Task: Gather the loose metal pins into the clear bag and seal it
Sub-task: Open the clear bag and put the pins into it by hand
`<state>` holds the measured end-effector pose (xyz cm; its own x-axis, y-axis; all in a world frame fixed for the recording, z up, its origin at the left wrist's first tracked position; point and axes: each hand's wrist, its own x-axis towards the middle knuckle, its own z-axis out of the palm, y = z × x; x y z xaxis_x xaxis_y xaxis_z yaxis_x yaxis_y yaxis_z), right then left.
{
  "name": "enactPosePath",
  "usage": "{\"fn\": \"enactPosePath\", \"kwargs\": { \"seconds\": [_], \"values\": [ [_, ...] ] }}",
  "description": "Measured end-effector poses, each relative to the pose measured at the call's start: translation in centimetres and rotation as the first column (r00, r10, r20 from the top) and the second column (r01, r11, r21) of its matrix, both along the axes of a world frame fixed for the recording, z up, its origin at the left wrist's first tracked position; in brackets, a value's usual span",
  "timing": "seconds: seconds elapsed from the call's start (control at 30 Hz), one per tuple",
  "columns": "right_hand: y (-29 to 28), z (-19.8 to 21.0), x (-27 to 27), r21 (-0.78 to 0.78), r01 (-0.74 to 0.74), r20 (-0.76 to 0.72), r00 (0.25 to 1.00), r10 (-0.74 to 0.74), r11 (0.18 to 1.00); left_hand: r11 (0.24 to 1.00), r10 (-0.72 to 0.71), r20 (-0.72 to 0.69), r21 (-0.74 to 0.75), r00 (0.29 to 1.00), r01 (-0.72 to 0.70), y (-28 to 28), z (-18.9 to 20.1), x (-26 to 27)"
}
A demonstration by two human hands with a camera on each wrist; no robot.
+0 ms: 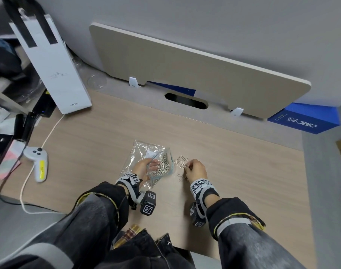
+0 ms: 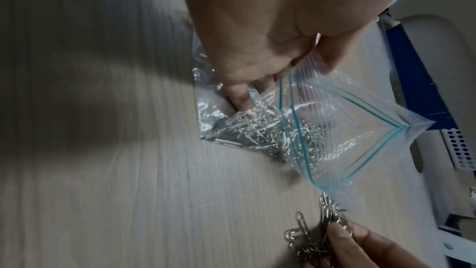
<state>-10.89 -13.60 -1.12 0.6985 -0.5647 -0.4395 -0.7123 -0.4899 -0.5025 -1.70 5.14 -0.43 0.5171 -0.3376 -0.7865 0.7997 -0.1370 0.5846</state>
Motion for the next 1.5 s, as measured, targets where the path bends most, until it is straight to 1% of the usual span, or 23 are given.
{"fn": "enactPosePath", "kwargs": {
  "seconds": [0.03, 0.13, 0.2, 0.3, 0.4, 0.47, 0.53, 0.6, 0.67, 0.73, 0.77, 0.83, 0.87, 0.9, 0.93, 0.97, 1.03, 1.07, 1.1, 1.13, 1.2, 1.4, 1.5],
  "values": [
    [-0.3, -0.1, -0.1, 0.033, 0.027, 0.023, 0.999, -0.027, 0.999, 1.000, -0.002, -0.003, 0.004, 1.000, 0.002, 0.0, 0.0, 0.0],
    [-1.2, 0.6, 0.0, 0.181, 0.167, 0.088, 0.979, -0.185, 0.969, 1.000, -0.016, -0.003, 0.008, 1.000, 0.016, 0.1, 0.1, 0.0],
    [-1.4, 1.8, 0.4, 0.254, 0.205, 0.125, 0.962, -0.243, 0.945, 1.000, -0.011, -0.007, 0.001, 1.000, 0.011, 0.2, 0.1, 0.1],
    [-0.9, 3.8, 1.6, 0.327, 0.137, 0.229, 0.949, -0.219, 0.935, 1.000, -0.003, -0.012, -0.008, 1.000, 0.003, 0.2, 0.3, 0.1],
    [0.8, 5.3, 3.0, 0.342, -0.006, 0.302, 0.948, -0.104, 0.940, 1.000, 0.009, -0.020, -0.016, 1.000, -0.009, 0.0, 0.4, 0.0],
    [2.7, 5.9, 3.8, 0.310, -0.125, 0.307, 0.952, 0.025, 0.943, 0.999, 0.035, -0.033, -0.019, 0.999, -0.035, 0.0, 0.5, 0.0],
    [4.3, 6.0, 4.5, 0.176, -0.278, 0.269, 0.936, 0.225, 0.944, 0.998, 0.051, -0.039, -0.029, 0.998, -0.052, -0.1, 0.5, 0.0],
    [5.3, 5.8, 4.7, -0.003, -0.452, 0.140, 0.883, 0.448, 0.892, 0.998, 0.053, -0.057, -0.041, 0.997, -0.055, -0.2, 0.7, 0.0],
    [5.5, 5.8, 4.5, -0.075, -0.571, 0.030, 0.818, 0.574, 0.817, 0.996, 0.055, -0.070, -0.061, 0.996, -0.059, -0.1, 0.7, 0.0],
    [5.1, 6.2, 4.2, -0.093, -0.588, 0.053, 0.803, 0.594, 0.803, 0.996, 0.055, -0.068, -0.066, 0.996, -0.059, 0.0, 0.6, 0.0],
    [4.7, 6.5, 4.0, -0.104, -0.551, 0.116, 0.820, 0.560, 0.828, 0.997, 0.041, -0.061, -0.063, 0.997, -0.044, 0.1, 0.4, 0.0],
    [3.3, 6.7, 4.0, -0.111, -0.374, 0.250, 0.886, 0.390, 0.921, 0.999, 0.008, -0.047, -0.051, 0.999, -0.011, 0.3, 0.4, 0.0],
    [2.4, 6.6, 4.0, -0.107, -0.271, 0.287, 0.913, 0.291, 0.957, 0.999, 0.001, -0.047, -0.045, 0.999, -0.003, 0.3, 0.4, 0.1],
    [1.3, 6.5, 3.9, -0.107, -0.188, 0.290, 0.933, 0.212, 0.976, 0.999, 0.000, -0.045, -0.042, 0.999, -0.002, 0.3, 0.4, 0.1],
    [0.4, 6.3, 3.8, -0.122, -0.142, 0.259, 0.951, 0.170, 0.982, 0.999, -0.001, -0.044, -0.037, 0.999, -0.001, 0.3, 0.5, 0.1],
    [-0.5, 5.9, 3.5, -0.153, -0.145, 0.199, 0.964, 0.174, 0.978, 0.999, 0.003, -0.042, -0.033, 0.999, -0.005, 0.3, 0.5, 0.1],
    [-1.4, 5.0, 2.8, -0.216, -0.275, 0.026, 0.958, 0.287, 0.937, 1.000, 0.007, -0.032, -0.023, 0.999, -0.008, 0.4, 0.3, 0.1],
    [-1.5, 4.4, 2.6, -0.228, -0.364, -0.041, 0.930, 0.365, 0.903, 1.000, 0.000, -0.025, -0.018, 1.000, -0.001, 0.4, 0.3, 0.2],
    [-1.4, 3.8, 2.5, -0.230, -0.444, -0.072, 0.895, 0.440, 0.866, 1.000, -0.007, -0.018, -0.011, 1.000, 0.007, 0.4, 0.1, 0.2],
    [-1.2, 3.3, 2.5, -0.229, -0.505, -0.077, 0.861, 0.502, 0.832, 1.000, -0.011, -0.014, -0.008, 1.000, 0.011, 0.4, 0.2, 0.1],
    [-0.5, 2.4, 3.0, -0.239, -0.575, -0.066, 0.814, 0.578, 0.783, 1.000, -0.008, -0.007, -0.010, 1.000, 0.008, 0.4, 0.1, 0.2],
    [1.0, 0.6, 3.1, -0.338, -0.653, -0.006, 0.721, 0.693, 0.677, 1.000, 0.017, -0.005, -0.011, 1.000, -0.017, 0.1, 0.1, 0.3],
    [0.4, -0.1, 2.4, -0.370, -0.655, 0.008, 0.707, 0.707, 0.659, 1.000, 0.016, -0.001, -0.007, 1.000, -0.016, 0.2, -0.3, 0.3]
  ]
}}
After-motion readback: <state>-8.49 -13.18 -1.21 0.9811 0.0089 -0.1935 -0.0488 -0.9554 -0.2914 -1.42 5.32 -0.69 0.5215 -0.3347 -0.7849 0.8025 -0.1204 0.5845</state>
